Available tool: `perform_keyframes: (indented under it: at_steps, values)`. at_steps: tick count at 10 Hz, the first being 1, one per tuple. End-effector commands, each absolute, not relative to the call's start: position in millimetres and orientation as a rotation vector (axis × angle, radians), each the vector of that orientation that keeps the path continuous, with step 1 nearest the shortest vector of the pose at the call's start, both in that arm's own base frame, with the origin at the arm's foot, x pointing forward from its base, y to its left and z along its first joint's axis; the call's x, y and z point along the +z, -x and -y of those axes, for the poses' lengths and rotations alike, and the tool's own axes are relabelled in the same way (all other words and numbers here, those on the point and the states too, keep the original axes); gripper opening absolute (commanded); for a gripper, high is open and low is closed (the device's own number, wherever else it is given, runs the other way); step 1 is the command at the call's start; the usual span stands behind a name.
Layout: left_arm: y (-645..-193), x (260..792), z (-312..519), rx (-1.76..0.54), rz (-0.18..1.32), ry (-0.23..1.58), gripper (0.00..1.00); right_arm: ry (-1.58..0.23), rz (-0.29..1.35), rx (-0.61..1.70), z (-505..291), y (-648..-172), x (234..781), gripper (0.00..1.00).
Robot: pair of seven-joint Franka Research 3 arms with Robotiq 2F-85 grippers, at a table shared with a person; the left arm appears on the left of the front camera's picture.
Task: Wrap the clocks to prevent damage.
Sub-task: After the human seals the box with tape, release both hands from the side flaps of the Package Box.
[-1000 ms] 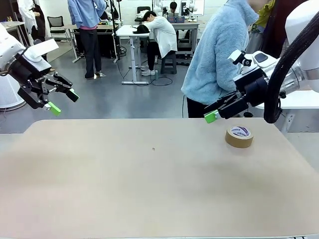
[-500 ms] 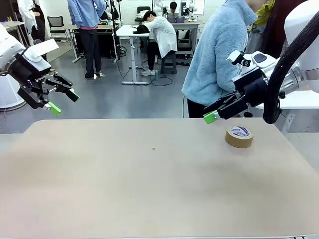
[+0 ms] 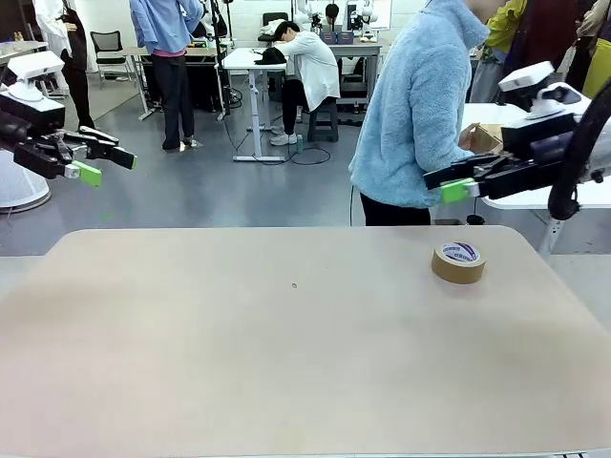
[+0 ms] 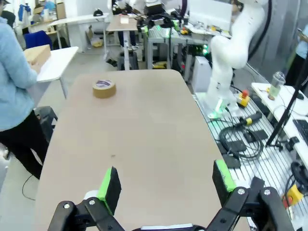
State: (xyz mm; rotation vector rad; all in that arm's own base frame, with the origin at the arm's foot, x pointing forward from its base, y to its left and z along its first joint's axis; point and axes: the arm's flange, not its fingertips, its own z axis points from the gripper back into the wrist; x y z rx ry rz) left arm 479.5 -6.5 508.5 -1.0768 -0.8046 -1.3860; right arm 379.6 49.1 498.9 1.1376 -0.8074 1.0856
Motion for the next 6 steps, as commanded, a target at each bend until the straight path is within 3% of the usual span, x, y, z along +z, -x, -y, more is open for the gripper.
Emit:
perform_keyframes:
  at_steps: [1, 6]
  values:
    - [-490, 512, -1, -1.325, 0.854, 1.010, 1.00, -1.097, 0.782, 1.107, -62, -376, 501, 1.00]
    - [-480, 509, 6, -1.386, 0.805, 1.077, 1.00, -1.097, 0.782, 1.107, -62, -376, 501, 1.00]
